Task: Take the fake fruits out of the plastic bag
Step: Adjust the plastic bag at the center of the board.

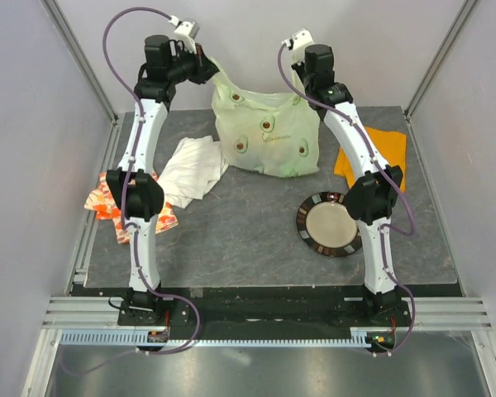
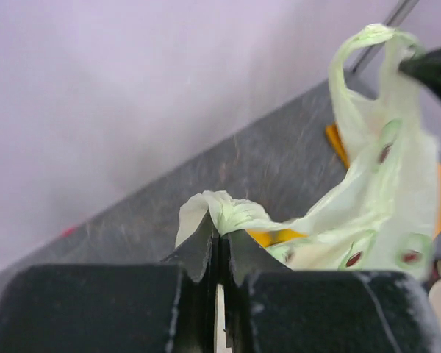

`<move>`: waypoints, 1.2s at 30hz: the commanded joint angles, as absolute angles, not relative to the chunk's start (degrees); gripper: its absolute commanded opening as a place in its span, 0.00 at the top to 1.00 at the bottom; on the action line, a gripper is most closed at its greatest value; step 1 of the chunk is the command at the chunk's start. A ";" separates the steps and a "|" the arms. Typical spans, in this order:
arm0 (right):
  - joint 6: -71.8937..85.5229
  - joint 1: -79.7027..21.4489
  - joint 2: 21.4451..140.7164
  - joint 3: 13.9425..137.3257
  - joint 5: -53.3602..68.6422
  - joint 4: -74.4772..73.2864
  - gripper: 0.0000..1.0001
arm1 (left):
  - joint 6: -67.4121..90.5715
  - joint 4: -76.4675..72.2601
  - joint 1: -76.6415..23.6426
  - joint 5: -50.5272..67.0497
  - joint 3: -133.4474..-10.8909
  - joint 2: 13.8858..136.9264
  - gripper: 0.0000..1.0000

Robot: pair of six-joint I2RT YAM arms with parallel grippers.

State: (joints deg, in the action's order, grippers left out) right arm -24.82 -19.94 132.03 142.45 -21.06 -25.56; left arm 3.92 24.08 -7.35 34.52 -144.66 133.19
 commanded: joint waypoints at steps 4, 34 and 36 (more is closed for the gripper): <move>-26.72 -21.45 111.56 122.94 -22.24 -9.23 1.00 | 13.36 19.15 -6.50 41.03 -142.76 121.04 0.98; -20.13 -29.61 87.26 95.11 21.53 -39.31 0.45 | 12.65 30.14 -15.82 51.15 -80.86 86.23 0.98; -19.78 -30.49 89.20 93.34 21.10 -37.28 0.48 | 14.58 30.85 -15.73 50.28 -80.33 84.29 0.98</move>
State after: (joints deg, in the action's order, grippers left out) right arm -19.86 -29.43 83.81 97.27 18.65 -38.85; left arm 10.35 31.09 -16.08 49.63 -78.61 89.80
